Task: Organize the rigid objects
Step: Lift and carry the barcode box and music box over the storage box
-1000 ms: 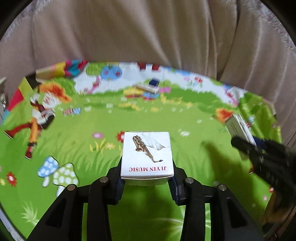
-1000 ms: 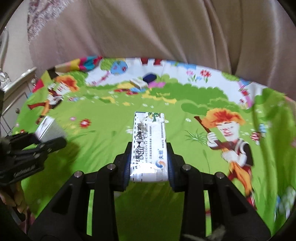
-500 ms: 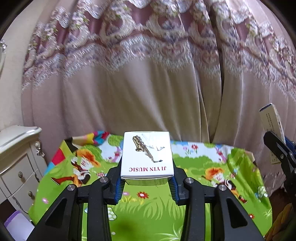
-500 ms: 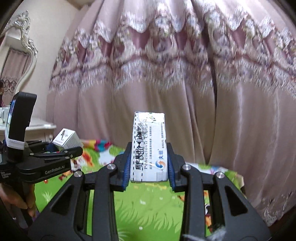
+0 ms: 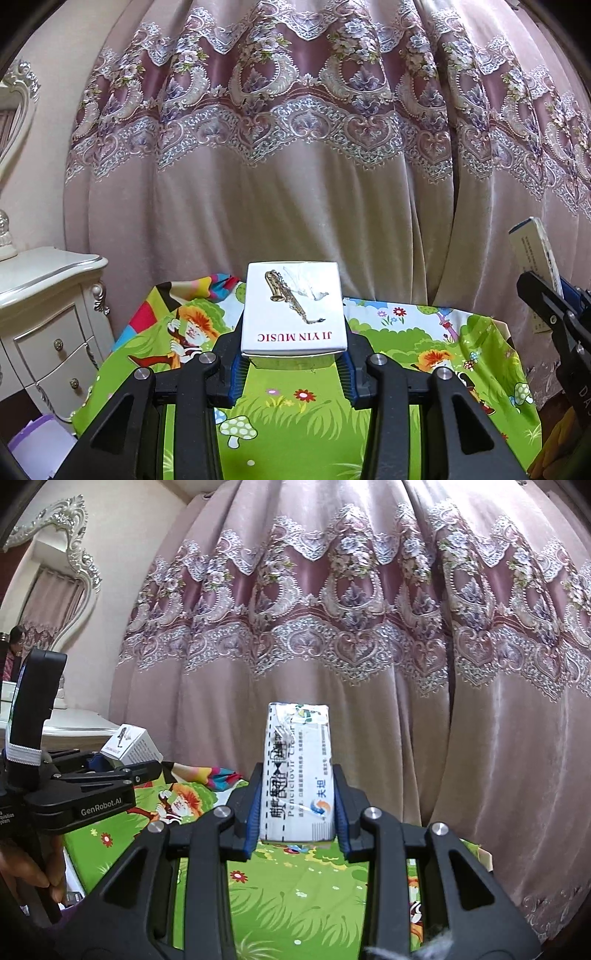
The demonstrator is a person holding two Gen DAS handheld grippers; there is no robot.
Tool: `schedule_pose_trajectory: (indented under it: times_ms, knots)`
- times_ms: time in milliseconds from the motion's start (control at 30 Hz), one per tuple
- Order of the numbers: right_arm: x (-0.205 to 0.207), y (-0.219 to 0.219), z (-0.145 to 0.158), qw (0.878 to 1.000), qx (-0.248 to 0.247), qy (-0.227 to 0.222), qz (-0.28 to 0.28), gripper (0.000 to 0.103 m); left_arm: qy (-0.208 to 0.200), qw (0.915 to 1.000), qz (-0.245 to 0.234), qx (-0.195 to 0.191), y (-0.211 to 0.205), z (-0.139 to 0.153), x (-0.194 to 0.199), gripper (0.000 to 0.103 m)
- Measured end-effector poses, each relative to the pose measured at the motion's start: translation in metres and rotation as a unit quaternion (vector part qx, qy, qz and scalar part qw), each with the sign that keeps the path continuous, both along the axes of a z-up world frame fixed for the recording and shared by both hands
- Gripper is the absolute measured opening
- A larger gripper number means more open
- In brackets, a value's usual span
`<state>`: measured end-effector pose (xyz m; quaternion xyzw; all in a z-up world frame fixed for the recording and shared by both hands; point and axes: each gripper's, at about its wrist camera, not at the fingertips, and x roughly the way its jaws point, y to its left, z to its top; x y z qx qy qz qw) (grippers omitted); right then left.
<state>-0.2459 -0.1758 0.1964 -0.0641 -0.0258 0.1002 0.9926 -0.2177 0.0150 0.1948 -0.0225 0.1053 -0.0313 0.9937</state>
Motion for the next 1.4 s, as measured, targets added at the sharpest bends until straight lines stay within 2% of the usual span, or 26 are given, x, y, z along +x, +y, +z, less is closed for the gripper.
schedule_pose_trajectory:
  times_ms: [367,833,1067,1400]
  knots:
    - [0.001,0.045,-0.005,0.996,-0.038,0.030,0.068,0.037,0.020,0.9993,0.030,-0.008,0.038,-0.016,-0.017,0.042]
    - [-0.002,0.117,-0.031,0.978,-0.103,0.076,0.163,0.037,0.062,0.9932,0.091,-0.038,0.106,-0.050,-0.037,0.042]
    - [-0.001,0.166,-0.051,0.954,-0.142,0.117,0.238,0.037,0.099,0.9835,0.137,-0.065,0.150,-0.079,-0.052,0.042]
    - [-0.025,0.231,-0.071,0.915,-0.213,0.115,0.322,0.037,0.139,0.9599,0.216,-0.113,0.217,-0.115,-0.087,0.042]
